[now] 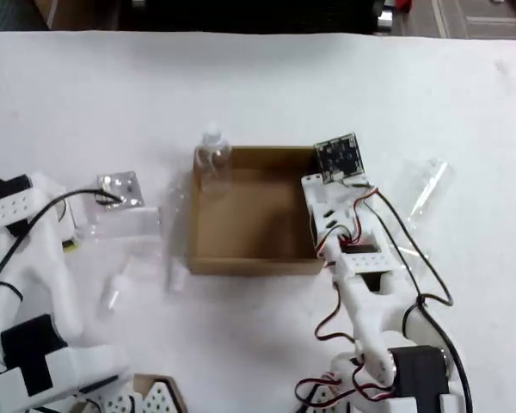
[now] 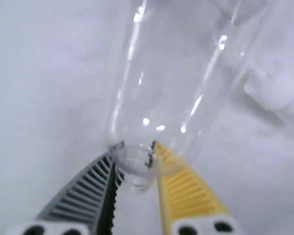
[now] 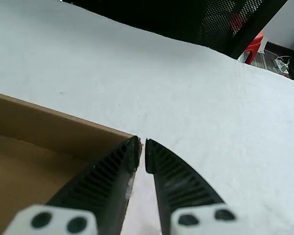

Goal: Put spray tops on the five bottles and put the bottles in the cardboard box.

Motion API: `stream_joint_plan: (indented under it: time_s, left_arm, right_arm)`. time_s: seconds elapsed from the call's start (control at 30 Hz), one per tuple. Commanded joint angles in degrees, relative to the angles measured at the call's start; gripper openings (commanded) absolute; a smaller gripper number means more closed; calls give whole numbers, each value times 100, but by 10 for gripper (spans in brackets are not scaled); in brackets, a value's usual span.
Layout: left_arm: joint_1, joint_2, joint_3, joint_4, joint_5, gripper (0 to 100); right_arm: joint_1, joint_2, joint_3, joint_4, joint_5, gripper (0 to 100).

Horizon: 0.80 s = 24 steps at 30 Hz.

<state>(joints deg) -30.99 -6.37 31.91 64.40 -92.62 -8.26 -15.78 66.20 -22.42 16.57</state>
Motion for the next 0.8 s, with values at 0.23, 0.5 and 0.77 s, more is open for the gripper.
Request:
stream_joint_plan:
  time_s: [0.23, 0.5, 0.77]
  left_arm:
    - [163, 40, -290, -105, -246, 48]
    - [136, 31, -580, 26, 747, 259]
    - [57, 22, -1521, 1152, 826, 256]
  right_arm:
    - [-13, -13, -246, -92, 79, 18]
    - [-13, -13, -255, -92, 79, 18]
    - [-13, -13, -255, -92, 79, 18]
